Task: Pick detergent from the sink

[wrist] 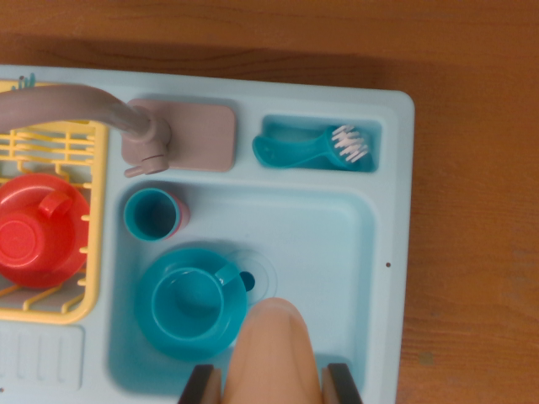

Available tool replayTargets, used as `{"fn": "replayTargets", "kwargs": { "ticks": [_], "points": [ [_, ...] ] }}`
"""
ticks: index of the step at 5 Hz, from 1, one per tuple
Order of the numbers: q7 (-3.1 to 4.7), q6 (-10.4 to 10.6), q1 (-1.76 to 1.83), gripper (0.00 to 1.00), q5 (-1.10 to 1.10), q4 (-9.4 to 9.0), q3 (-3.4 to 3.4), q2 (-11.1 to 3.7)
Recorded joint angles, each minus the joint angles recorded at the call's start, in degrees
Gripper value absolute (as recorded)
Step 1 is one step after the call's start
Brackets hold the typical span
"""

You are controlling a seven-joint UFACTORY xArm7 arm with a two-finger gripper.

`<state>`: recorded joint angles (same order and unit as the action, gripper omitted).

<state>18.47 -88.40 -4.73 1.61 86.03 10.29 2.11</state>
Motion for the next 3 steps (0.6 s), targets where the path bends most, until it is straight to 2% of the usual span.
{"fn": "replayTargets", "kwargs": {
  "ticks": [3],
  "points": [
    [-0.08,-0.99,0.01,1.0,-0.07,0.77,0.0,0.23]
  ]
}}
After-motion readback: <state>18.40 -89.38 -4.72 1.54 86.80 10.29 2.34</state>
